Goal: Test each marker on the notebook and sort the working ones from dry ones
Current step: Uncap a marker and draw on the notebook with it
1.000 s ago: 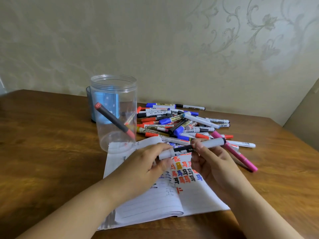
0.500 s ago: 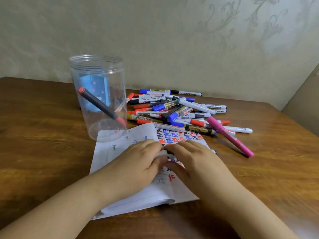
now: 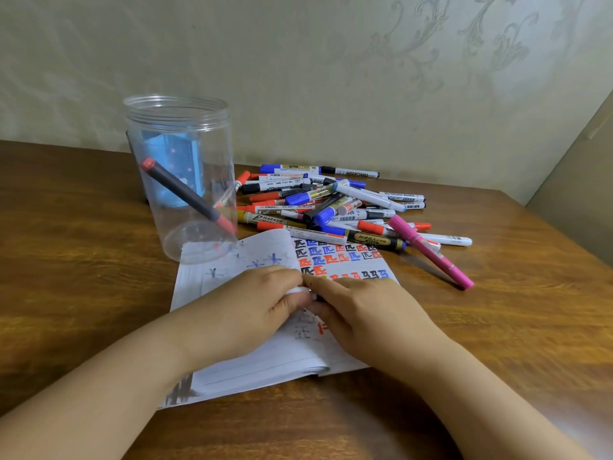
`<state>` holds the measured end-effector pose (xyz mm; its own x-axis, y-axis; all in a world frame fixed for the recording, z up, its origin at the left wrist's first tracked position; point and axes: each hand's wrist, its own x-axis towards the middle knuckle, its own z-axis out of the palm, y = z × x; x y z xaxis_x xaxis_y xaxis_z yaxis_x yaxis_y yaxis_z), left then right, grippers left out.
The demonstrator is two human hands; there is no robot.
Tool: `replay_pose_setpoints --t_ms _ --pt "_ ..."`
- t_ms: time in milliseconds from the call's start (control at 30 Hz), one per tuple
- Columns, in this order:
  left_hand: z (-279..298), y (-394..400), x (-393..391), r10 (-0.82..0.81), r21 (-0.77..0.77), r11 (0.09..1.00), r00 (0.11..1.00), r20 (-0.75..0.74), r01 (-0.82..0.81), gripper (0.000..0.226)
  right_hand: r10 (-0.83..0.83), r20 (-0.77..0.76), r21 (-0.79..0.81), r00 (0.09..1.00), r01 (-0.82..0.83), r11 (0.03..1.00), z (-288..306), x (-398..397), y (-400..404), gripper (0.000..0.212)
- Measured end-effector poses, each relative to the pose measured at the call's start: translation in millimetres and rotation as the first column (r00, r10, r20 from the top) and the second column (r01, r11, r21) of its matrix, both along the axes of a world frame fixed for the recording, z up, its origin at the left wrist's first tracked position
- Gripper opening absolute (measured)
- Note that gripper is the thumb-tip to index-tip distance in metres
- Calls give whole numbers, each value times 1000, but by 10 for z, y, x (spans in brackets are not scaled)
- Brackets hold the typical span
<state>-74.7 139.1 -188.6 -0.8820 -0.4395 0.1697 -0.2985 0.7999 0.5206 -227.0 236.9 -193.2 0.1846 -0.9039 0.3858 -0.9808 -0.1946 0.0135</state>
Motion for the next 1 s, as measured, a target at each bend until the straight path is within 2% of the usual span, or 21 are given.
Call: replay_pose_setpoints --t_ms 133,267,367,500,567,633,700,733,800,833,867,900,967,1000 --pt "34 25 11 17 43 999 1000 -24 -15 21 -16 53 56 998 13 998 42 53 -18 39" --pt "44 -47 42 124 -9 992 992 -1 -124 30 -271 152 274 950 223 935 135 -47 23 56" --pt "56 -95 65 194 -11 981 979 -56 -195 29 -354 283 339 892 252 906 171 -164 95 64" --pt "31 -66 48 166 -60 983 977 -131 -175 16 -376 413 332 830 247 910 220 -211 137 52" --pt "16 -53 38 174 -89 978 971 -161 -190 24 -349 511 318 785 205 926 244 -224 157 35" --pt "24 -44 38 195 -86 973 965 -173 -212 27 -348 628 339 696 158 927 269 -222 178 16" --pt "28 -38 37 194 -75 975 966 -173 -209 25 -336 772 334 540 105 937 272 -216 177 16" --pt "27 -36 36 185 -68 978 968 -170 -199 23 -328 858 330 396 64 942 267 -229 172 22" --pt "26 -24 35 171 -61 981 972 -160 -182 16 -299 953 302 44 -75 950 288 -259 182 26" --pt "25 -15 33 163 -59 983 974 -160 -175 14 -283 957 272 -70 -133 953 293 -277 189 24" --pt "22 -8 30 159 -57 984 974 -160 -170 14 -266 957 245 -117 -167 955 292 -289 194 23" --pt "23 -1 27 158 -52 984 975 -156 -168 14 -248 962 227 -113 -174 958 287 -289 198 18" --pt "25 11 20 157 -50 985 977 -144 -166 16 -225 974 218 -34 -146 965 280 -275 196 5" --pt "25 10 18 156 -50 985 978 -141 -165 19 -233 972 233 10 -137 963 283 -261 197 17"
